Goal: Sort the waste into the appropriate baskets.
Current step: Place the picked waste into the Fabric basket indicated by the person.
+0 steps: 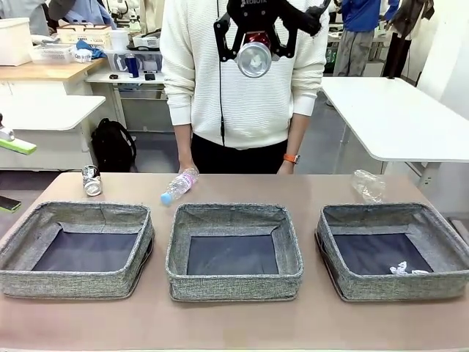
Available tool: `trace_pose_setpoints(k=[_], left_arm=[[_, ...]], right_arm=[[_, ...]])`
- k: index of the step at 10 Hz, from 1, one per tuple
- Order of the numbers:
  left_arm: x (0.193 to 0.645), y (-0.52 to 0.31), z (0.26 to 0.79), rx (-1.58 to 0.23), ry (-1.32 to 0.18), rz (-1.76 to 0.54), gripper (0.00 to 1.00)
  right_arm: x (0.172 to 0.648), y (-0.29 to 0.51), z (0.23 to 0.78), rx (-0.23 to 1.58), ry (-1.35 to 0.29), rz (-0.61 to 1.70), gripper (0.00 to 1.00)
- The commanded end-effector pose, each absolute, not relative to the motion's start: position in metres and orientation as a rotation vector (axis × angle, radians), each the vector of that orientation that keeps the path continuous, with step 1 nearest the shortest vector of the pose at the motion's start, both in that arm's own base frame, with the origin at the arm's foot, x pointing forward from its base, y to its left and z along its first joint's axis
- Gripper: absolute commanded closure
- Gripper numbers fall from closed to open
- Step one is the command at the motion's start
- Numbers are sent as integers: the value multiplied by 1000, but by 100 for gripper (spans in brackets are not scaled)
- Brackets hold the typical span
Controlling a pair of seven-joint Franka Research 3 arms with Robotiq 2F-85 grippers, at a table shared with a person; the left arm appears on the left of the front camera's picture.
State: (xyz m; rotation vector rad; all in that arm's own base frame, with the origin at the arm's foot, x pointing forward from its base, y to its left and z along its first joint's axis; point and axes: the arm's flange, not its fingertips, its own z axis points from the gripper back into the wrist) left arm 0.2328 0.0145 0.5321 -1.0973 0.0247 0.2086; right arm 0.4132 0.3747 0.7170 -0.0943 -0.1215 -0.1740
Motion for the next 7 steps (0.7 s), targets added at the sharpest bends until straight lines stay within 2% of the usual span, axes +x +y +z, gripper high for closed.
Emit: trace_pose_setpoints(k=[1, 7], left_arm=[[234, 15, 533, -1112, 12, 191, 0], [234, 15, 533, -1112, 12, 191, 0]], right_arm=[[412, 372, 720, -99, -119, -161, 96], [412, 372, 720, -99, -119, -161, 96]])
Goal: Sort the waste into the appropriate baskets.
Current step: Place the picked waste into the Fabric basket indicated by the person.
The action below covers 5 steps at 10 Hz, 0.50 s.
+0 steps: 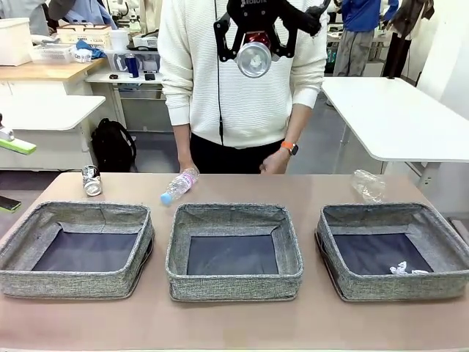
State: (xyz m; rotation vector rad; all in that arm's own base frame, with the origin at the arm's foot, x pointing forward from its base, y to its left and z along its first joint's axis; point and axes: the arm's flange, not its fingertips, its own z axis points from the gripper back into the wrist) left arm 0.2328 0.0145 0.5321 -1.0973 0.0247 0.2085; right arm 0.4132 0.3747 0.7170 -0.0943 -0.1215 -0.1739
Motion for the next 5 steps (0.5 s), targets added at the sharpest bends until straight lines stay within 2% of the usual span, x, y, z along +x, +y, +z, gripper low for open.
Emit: trace_pose_setpoints(k=[1, 5], left_arm=[[234, 15, 533, -1112, 12, 191, 0], [234, 15, 533, -1112, 12, 191, 0]], right_arm=[[412, 372, 720, -99, -119, -161, 96], [412, 372, 720, -99, -119, -161, 96]])
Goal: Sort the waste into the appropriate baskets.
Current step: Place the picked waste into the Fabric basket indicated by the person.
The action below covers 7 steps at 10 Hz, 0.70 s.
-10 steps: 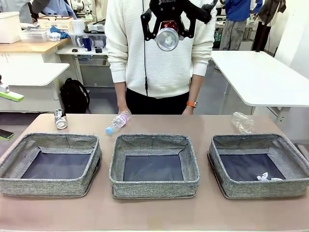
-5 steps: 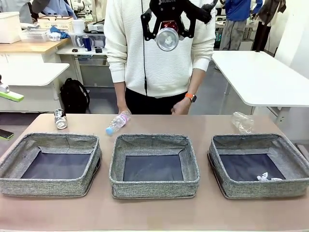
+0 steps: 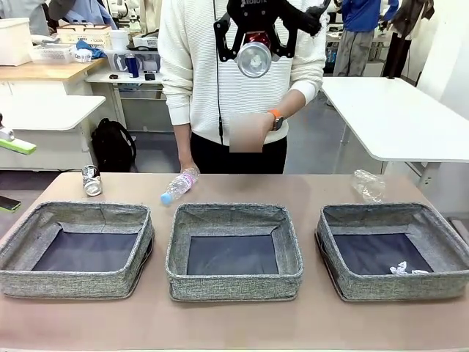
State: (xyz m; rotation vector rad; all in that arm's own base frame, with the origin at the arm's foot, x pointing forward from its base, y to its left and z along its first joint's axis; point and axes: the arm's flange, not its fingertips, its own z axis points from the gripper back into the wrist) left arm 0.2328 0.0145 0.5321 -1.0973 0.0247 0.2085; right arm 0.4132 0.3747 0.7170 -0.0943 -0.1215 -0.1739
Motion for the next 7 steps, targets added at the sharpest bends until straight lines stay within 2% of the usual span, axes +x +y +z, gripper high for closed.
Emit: trace_pose_setpoints(k=[1, 7], left_arm=[[234, 15, 533, -1112, 12, 191, 0], [234, 15, 533, -1112, 12, 191, 0]], right_arm=[[412, 372, 720, -99, -119, -161, 96], [412, 372, 720, -99, -119, -161, 96]])
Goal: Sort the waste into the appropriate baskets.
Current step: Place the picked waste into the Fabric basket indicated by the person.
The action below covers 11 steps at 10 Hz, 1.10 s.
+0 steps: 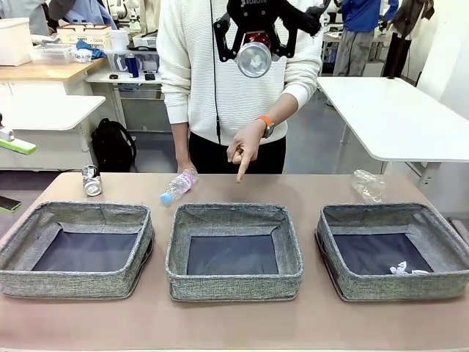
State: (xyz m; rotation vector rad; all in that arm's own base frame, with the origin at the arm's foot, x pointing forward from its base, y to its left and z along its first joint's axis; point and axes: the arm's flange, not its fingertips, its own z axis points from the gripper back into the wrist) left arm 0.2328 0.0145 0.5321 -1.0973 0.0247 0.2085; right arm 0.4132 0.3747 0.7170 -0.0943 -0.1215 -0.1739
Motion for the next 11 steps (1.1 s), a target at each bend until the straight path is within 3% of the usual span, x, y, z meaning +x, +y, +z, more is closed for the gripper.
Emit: trace_pose_setpoints(k=[1, 3, 8, 11], left_arm=[[234, 15, 533, -1112, 12, 191, 0], [234, 15, 533, -1112, 12, 191, 0], [234, 15, 533, -1112, 12, 191, 0], [234, 15, 533, -1112, 12, 191, 0]], right_arm=[[412, 372, 720, -99, -119, -161, 96], [413, 375, 717, -94, -122, -174, 96], [355, 401, 551, -19, -200, -66, 96], [361, 397, 471, 108, -191, 38, 96]])
